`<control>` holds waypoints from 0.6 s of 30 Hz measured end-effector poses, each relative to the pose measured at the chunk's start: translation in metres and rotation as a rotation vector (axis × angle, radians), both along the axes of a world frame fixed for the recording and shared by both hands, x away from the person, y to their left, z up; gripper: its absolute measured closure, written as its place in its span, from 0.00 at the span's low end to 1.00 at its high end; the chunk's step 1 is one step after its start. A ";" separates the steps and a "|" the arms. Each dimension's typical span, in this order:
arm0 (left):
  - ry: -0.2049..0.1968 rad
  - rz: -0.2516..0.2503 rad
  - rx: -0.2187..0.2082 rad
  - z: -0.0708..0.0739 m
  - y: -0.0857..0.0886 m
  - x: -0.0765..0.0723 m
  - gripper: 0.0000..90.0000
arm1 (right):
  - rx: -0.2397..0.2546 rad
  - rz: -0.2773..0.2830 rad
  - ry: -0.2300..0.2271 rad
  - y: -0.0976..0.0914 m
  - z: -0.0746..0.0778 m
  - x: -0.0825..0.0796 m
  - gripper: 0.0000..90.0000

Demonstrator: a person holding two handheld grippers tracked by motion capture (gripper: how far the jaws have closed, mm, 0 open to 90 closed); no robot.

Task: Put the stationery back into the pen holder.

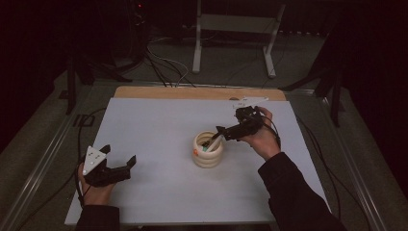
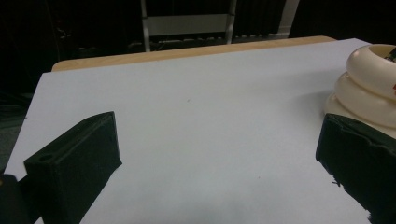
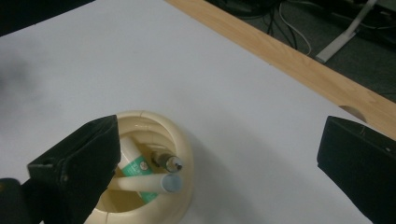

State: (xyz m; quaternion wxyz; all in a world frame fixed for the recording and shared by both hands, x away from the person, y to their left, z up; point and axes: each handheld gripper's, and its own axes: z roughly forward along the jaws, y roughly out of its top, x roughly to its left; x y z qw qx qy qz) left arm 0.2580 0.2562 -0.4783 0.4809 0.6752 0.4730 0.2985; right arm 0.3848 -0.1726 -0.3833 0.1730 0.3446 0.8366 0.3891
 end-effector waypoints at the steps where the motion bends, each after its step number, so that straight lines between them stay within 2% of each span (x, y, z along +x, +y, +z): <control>1: 0.000 0.002 -0.001 0.000 0.000 0.000 0.00 | 0.004 0.000 -0.005 -0.002 0.000 -0.001 0.00; 18: 0.004 0.029 -0.006 0.002 0.007 -0.001 0.00 | 0.069 -0.069 -0.057 -0.032 -0.008 -0.018 0.00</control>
